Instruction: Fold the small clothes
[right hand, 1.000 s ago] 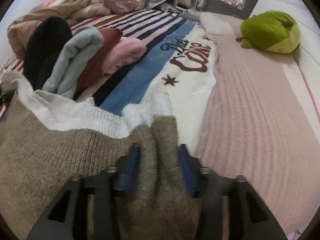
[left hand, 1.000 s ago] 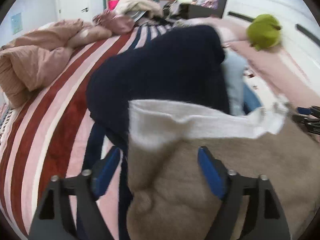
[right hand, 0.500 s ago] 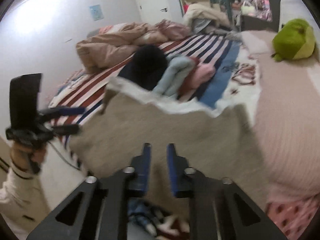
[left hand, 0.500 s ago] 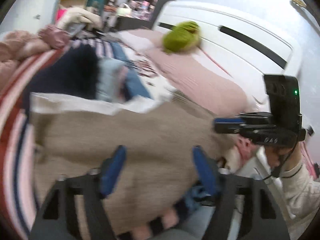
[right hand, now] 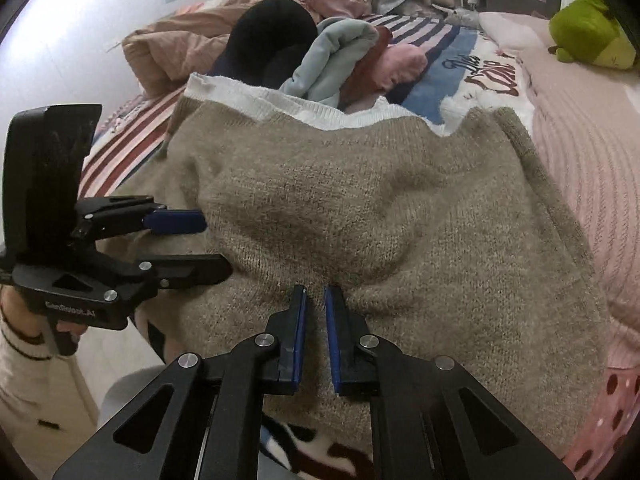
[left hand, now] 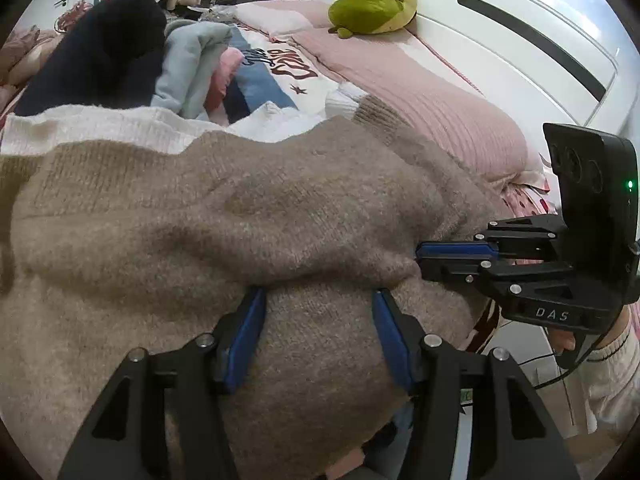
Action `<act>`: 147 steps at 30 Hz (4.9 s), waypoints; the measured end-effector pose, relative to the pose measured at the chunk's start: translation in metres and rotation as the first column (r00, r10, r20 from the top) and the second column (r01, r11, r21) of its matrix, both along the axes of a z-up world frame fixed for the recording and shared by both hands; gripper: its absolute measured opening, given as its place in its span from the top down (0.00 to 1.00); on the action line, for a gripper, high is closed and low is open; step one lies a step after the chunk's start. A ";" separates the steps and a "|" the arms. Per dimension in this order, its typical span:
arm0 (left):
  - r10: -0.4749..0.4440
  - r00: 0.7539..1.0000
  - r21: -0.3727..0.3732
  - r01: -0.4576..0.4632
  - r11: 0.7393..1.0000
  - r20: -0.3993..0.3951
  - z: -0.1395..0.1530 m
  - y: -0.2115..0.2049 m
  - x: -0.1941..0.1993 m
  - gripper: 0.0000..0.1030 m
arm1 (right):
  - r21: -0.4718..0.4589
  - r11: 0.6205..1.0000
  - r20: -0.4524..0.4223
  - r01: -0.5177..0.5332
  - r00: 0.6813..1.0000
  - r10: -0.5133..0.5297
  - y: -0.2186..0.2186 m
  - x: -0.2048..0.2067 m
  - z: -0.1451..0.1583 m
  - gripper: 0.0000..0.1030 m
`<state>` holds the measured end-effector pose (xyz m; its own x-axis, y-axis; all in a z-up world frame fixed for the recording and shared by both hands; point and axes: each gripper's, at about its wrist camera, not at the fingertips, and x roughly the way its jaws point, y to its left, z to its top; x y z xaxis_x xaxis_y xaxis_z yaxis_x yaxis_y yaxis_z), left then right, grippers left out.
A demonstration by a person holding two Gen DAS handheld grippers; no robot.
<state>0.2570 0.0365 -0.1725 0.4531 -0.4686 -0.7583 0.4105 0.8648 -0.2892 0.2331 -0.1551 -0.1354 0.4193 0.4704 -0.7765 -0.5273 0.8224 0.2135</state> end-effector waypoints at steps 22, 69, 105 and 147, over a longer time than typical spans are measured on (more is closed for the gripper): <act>0.443 0.890 -0.324 -0.451 0.832 -0.103 -0.042 0.155 -0.140 0.04 | 0.018 0.998 0.224 -0.054 0.973 0.048 -0.012 -0.077 0.051 0.91; -0.296 0.930 0.029 0.297 0.955 0.218 0.057 -0.191 -0.017 0.25 | 0.391 0.872 0.093 0.296 0.929 -0.357 -0.220 -0.082 0.052 0.82; 0.033 0.999 -0.450 -0.038 0.892 -0.020 0.005 -0.007 0.006 0.14 | 0.165 0.985 0.185 0.051 0.979 -0.082 -0.084 -0.050 0.071 0.61; -0.014 0.998 -0.491 -0.021 0.871 -0.068 0.039 -0.008 -0.013 0.51 | 0.477 0.862 -0.166 0.170 0.981 -0.102 -0.157 -0.028 -0.014 0.46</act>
<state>0.2442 0.0280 -0.1339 0.4114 -0.7870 -0.4597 0.3720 0.6054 -0.7036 0.2047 -0.3125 -0.1491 0.4179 0.7479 -0.5157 -0.3568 0.6572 0.6640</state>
